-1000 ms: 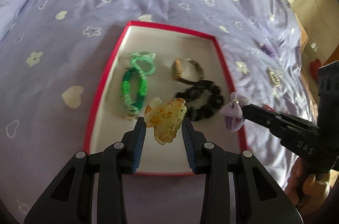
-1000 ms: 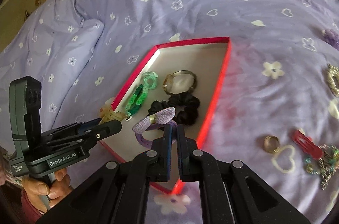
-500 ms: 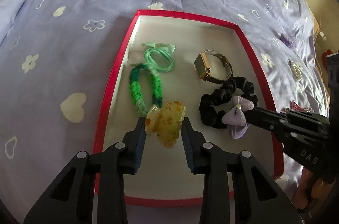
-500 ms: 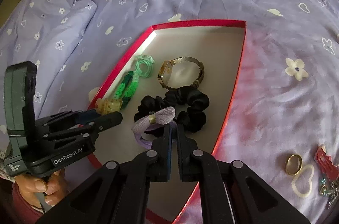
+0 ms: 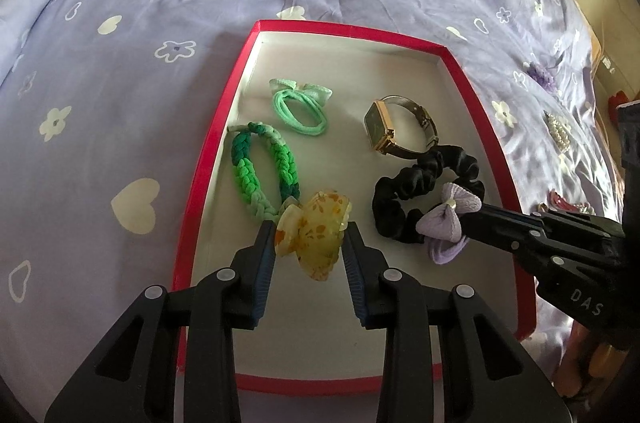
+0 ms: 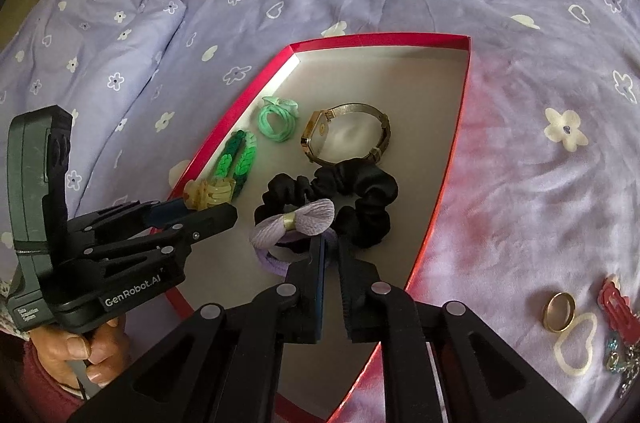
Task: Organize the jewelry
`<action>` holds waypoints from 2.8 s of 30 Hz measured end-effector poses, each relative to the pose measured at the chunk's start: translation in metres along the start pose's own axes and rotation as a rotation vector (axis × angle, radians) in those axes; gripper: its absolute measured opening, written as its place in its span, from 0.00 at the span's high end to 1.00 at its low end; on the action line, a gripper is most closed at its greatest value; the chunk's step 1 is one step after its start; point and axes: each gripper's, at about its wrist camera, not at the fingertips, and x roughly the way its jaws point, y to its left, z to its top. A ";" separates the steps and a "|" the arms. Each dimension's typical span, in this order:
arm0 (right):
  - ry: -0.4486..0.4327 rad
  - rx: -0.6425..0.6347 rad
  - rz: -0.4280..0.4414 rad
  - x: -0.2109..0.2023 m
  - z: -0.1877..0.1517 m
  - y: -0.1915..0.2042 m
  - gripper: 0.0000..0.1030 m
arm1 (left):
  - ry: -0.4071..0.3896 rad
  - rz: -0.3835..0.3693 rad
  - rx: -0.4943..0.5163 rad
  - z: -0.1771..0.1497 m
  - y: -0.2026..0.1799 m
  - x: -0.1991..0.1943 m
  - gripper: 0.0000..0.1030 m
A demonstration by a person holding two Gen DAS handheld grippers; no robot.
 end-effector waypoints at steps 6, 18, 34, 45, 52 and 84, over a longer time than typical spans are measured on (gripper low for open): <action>-0.008 0.009 0.005 -0.004 -0.002 -0.001 0.80 | 0.007 0.003 0.005 -0.002 -0.001 -0.001 0.69; -0.035 0.014 0.018 -0.016 -0.003 0.001 0.68 | -0.002 0.008 0.012 -0.004 -0.002 -0.007 0.60; -0.131 0.070 0.024 -0.069 -0.020 -0.017 0.67 | -0.011 0.007 0.010 -0.008 -0.005 -0.019 0.59; -0.197 0.188 -0.062 -0.128 -0.068 -0.076 0.60 | -0.069 -0.113 0.032 -0.018 -0.047 -0.063 0.51; -0.235 0.242 -0.127 -0.161 -0.097 -0.108 0.60 | -0.065 -0.163 0.113 -0.024 -0.096 -0.072 0.48; -0.245 0.323 -0.270 -0.176 -0.112 -0.211 0.60 | 0.057 -0.167 0.319 -0.003 -0.218 0.008 0.47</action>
